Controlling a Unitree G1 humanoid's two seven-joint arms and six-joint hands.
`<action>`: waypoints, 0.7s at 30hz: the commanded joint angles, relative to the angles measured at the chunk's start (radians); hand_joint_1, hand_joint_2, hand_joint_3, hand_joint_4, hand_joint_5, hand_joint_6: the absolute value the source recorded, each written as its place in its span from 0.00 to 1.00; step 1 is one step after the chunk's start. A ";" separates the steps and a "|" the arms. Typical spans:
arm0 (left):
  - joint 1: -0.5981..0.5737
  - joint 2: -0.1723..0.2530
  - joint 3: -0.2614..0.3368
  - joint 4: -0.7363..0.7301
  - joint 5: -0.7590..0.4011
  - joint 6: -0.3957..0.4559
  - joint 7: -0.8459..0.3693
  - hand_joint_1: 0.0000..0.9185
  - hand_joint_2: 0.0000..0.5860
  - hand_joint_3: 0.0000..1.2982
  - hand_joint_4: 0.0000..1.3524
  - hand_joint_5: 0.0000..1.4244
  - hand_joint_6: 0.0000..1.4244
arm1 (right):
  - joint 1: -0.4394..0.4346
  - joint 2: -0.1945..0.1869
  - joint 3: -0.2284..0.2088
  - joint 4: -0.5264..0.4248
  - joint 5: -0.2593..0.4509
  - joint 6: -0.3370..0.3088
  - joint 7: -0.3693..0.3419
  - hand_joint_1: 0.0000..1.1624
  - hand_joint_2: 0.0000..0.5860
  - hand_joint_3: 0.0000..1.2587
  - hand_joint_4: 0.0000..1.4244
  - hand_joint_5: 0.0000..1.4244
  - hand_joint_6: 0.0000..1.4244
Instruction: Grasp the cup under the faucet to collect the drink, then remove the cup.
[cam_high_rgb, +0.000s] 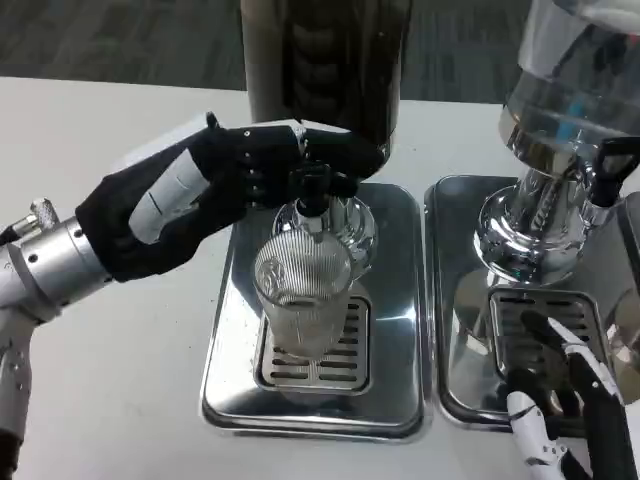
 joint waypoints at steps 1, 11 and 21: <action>0.040 0.011 -0.035 -0.007 0.039 -0.035 -0.023 0.00 0.18 0.26 0.16 0.11 0.14 | 0.006 -0.001 -0.007 -0.022 0.007 -0.005 0.009 0.20 0.64 0.19 0.15 0.11 0.05; 0.055 0.022 -0.044 -0.001 0.059 -0.101 0.004 0.00 0.18 0.26 0.16 0.10 0.15 | 0.004 -0.001 -0.011 -0.036 0.017 0.000 0.030 0.20 0.64 0.19 0.15 0.11 0.05; 0.071 0.032 -0.054 0.001 0.103 -0.269 0.051 0.00 0.18 0.25 0.16 0.11 0.15 | -0.001 0.001 -0.012 -0.042 0.021 -0.004 0.043 0.20 0.64 0.19 0.15 0.11 0.05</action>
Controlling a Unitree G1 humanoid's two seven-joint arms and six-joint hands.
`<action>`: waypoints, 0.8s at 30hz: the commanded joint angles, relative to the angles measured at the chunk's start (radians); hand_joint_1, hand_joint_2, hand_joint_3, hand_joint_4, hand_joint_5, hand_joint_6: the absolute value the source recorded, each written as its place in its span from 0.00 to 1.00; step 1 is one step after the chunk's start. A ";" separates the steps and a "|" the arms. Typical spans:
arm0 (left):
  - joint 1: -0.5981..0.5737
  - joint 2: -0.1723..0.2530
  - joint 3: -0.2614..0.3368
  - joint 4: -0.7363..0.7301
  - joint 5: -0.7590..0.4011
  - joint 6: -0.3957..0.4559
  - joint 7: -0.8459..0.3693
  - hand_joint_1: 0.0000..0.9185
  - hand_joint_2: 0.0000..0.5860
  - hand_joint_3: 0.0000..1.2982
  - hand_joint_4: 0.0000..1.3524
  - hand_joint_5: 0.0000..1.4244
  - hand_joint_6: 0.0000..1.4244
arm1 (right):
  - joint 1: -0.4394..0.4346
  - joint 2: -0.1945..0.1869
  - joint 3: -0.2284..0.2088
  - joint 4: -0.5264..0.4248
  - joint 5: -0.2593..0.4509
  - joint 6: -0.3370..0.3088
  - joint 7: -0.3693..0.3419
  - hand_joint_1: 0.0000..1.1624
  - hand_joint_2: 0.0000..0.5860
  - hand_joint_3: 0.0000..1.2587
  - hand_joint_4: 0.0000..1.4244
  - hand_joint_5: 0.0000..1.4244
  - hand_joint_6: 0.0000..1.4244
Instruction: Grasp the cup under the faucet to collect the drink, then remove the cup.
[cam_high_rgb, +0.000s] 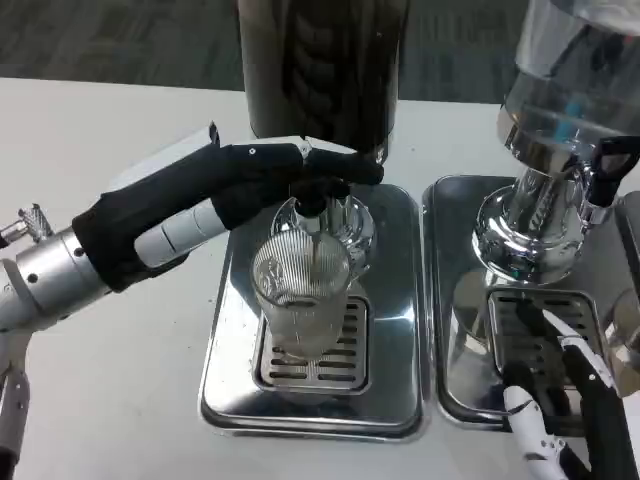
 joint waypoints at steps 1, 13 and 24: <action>0.033 0.013 -0.026 0.005 0.035 -0.038 -0.011 0.00 0.18 0.25 0.16 0.11 0.15 | -0.002 0.003 -0.006 -0.013 0.011 -0.005 0.006 0.20 0.64 0.19 0.15 0.11 0.05; 0.031 0.020 -0.032 0.016 0.035 -0.078 0.015 0.00 0.17 0.25 0.16 0.11 0.16 | -0.039 0.002 0.005 -0.020 0.042 -0.012 0.042 0.20 0.63 0.18 0.15 0.11 0.04; 0.032 0.021 -0.031 0.024 0.036 -0.085 0.024 0.00 0.17 0.25 0.16 0.11 0.16 | -0.104 -0.006 0.026 -0.001 0.099 0.010 0.151 0.21 0.57 0.17 0.13 0.11 0.05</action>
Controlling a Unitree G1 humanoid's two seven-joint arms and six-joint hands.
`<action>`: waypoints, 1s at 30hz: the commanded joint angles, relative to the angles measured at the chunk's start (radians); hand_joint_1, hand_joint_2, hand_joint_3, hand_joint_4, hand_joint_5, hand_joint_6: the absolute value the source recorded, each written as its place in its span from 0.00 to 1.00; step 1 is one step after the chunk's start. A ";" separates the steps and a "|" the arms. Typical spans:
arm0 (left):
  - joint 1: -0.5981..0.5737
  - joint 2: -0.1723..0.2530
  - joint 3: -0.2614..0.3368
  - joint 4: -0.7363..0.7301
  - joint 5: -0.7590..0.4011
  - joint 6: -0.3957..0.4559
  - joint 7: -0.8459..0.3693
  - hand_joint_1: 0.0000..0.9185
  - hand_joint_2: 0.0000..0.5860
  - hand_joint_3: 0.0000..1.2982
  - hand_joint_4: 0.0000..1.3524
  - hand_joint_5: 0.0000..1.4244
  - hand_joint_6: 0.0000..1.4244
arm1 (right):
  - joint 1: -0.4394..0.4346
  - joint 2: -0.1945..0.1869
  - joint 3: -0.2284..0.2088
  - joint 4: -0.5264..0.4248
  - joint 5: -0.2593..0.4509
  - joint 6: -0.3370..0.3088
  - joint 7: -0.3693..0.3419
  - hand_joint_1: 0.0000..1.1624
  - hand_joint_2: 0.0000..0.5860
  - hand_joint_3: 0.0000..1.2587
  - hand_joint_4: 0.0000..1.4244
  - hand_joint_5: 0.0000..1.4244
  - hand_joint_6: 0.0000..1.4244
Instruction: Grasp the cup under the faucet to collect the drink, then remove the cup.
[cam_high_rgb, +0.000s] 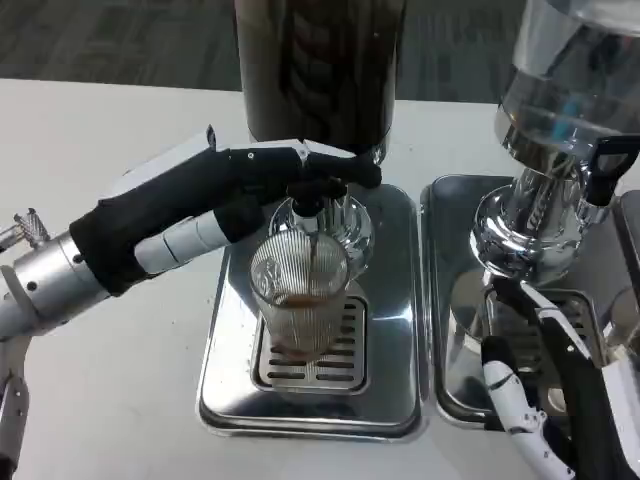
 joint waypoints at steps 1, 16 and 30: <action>0.019 0.012 -0.017 0.016 0.027 -0.010 -0.012 0.00 0.17 0.25 0.16 0.11 0.16 | -0.026 -0.006 0.011 0.002 0.023 0.008 0.050 0.22 0.54 0.15 0.12 0.11 0.06; 0.029 0.013 -0.011 0.017 0.025 -0.038 0.003 0.00 0.17 0.25 0.15 0.11 0.17 | -0.118 -0.003 0.035 0.047 0.051 0.035 0.135 0.27 0.47 0.12 0.08 0.10 0.06; 0.040 0.020 -0.013 0.000 0.024 -0.041 0.009 0.00 0.16 0.24 0.16 0.11 0.17 | -0.236 0.007 0.066 0.126 0.072 0.059 0.177 0.30 0.41 0.08 0.05 0.05 0.03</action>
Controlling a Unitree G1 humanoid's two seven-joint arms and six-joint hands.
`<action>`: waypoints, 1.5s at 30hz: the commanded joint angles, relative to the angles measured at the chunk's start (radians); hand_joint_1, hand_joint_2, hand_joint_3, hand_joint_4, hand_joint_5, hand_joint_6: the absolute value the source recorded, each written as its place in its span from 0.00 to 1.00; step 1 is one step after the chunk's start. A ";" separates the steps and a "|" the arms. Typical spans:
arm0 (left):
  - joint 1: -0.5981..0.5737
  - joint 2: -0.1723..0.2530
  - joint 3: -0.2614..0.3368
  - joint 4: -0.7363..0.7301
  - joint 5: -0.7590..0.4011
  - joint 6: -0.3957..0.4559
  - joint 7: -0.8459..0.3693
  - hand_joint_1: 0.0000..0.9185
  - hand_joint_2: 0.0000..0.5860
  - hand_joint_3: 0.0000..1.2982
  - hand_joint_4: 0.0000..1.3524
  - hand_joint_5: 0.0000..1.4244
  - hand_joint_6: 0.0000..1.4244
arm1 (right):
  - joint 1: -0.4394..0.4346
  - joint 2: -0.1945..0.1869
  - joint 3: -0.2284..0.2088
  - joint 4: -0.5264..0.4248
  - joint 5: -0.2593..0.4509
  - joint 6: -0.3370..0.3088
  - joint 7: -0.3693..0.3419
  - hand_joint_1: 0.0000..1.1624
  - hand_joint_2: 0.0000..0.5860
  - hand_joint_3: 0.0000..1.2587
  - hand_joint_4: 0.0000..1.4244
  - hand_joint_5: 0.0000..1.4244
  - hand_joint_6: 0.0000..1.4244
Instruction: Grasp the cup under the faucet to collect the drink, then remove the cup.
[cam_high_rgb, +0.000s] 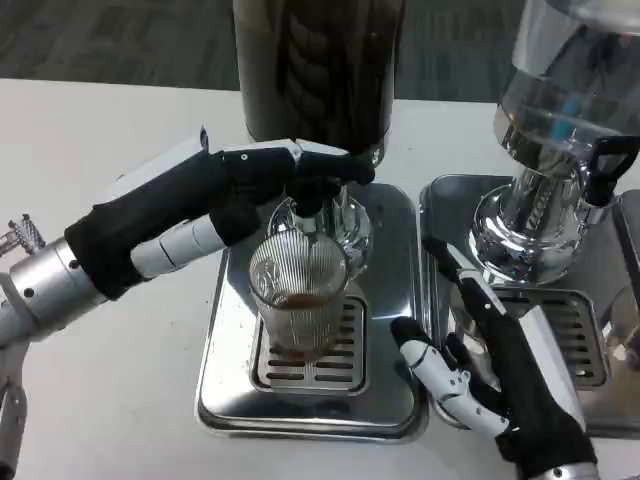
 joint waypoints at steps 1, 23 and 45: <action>0.024 0.019 -0.012 -0.008 0.020 -0.009 -0.015 0.00 0.16 0.24 0.16 0.11 0.17 | -0.037 0.008 0.010 0.027 0.013 0.012 0.014 0.30 0.41 0.08 0.05 0.05 0.02; 0.042 0.030 -0.019 -0.041 0.028 -0.031 -0.015 0.00 0.17 0.24 0.16 0.11 0.17 | -0.100 0.013 0.022 0.060 0.002 0.030 0.008 0.33 0.41 0.09 0.06 0.05 0.02; 0.050 0.058 -0.044 -0.056 0.063 -0.097 0.017 0.00 0.17 0.25 0.17 0.11 0.18 | -0.144 0.028 0.040 0.091 -0.003 0.040 0.010 0.33 0.41 0.10 0.06 0.05 0.02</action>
